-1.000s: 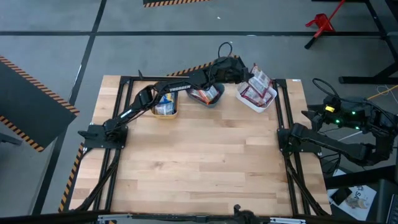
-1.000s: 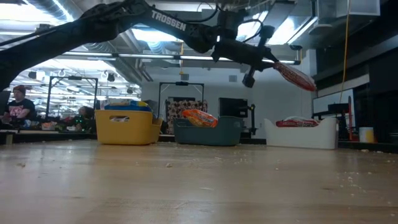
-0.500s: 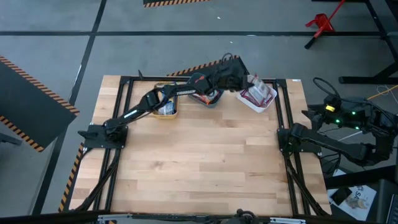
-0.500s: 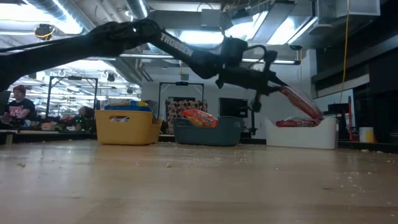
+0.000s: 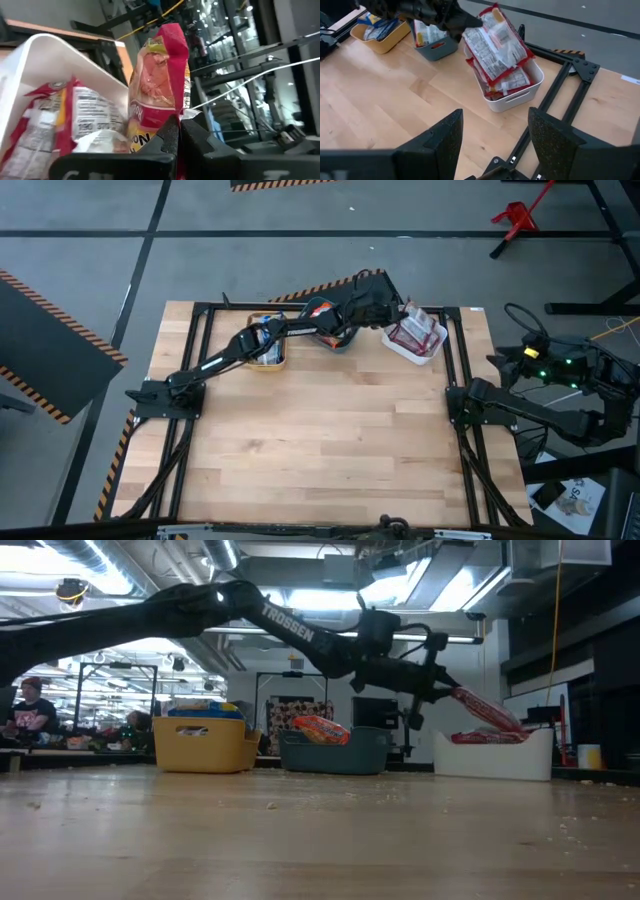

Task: Sort Maruchan noodles
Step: Put the red noodle pack into the white bin

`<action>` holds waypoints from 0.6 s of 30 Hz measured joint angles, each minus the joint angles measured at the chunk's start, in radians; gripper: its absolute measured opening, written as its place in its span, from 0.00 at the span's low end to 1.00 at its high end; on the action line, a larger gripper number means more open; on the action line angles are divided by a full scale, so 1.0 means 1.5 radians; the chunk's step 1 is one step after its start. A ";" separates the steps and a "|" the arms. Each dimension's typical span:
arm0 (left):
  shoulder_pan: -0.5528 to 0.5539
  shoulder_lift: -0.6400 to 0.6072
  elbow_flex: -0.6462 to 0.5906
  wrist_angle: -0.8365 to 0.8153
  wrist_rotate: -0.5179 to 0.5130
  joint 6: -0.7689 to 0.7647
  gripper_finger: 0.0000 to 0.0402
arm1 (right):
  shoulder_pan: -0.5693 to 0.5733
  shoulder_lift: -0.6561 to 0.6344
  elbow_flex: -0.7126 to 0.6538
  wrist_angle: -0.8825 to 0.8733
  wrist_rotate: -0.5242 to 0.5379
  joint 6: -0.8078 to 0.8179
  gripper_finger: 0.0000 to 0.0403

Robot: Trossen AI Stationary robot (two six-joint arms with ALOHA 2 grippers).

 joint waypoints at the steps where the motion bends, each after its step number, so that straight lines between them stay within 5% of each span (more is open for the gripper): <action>1: -0.002 0.000 0.000 -0.009 -0.006 0.002 0.00 | 0.000 0.000 0.000 0.000 0.004 0.000 0.52; 9: -0.016 0.008 0.001 -0.042 0.004 0.003 0.00 | 0.000 0.000 0.000 0.000 0.022 -0.003 0.52; 18: -0.017 0.009 0.001 -0.040 -0.062 0.040 0.00 | 0.000 0.000 0.000 0.000 0.015 -0.003 0.52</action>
